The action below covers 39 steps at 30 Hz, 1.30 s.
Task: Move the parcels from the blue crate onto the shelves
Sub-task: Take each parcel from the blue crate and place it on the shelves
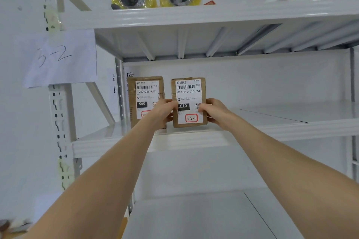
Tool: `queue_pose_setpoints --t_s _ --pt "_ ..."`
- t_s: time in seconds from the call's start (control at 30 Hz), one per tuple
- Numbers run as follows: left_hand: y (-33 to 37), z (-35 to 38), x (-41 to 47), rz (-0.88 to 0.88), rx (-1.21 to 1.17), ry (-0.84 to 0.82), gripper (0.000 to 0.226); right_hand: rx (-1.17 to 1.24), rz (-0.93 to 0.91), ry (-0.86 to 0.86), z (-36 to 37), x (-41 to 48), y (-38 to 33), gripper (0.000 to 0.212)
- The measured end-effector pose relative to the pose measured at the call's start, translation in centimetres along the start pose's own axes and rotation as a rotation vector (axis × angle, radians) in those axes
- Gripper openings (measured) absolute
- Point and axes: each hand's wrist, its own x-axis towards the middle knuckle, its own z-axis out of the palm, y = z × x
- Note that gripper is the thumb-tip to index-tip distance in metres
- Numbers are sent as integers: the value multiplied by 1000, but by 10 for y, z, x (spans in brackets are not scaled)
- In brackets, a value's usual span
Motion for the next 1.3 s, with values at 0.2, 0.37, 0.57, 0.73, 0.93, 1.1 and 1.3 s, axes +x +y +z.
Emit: queue_pose_setpoints --t_s 0.2,0.37,0.57,0.73,0.93,1.1,1.3 --pt "-2 11 3 -11 149 66 20 -93 12 -1 3 7 9 34" --pt "-1 15 7 -28 271 132 19 -280 -21 33 -2 10 9 73" --pt "30 11 -3 365 778 495 57 -595 -444 324 -9 6 -23 81" --pt "43 15 -1 560 1107 411 65 -897 -564 269 -1 11 -37 61" --pt "38 23 4 537 1224 382 41 -976 -516 280 4 20 -33 50" --pt "38 25 11 527 1232 416 37 -975 -505 306 5 25 -34 48" --pt "36 26 19 535 1261 419 36 -967 -495 305 6 32 -30 48"
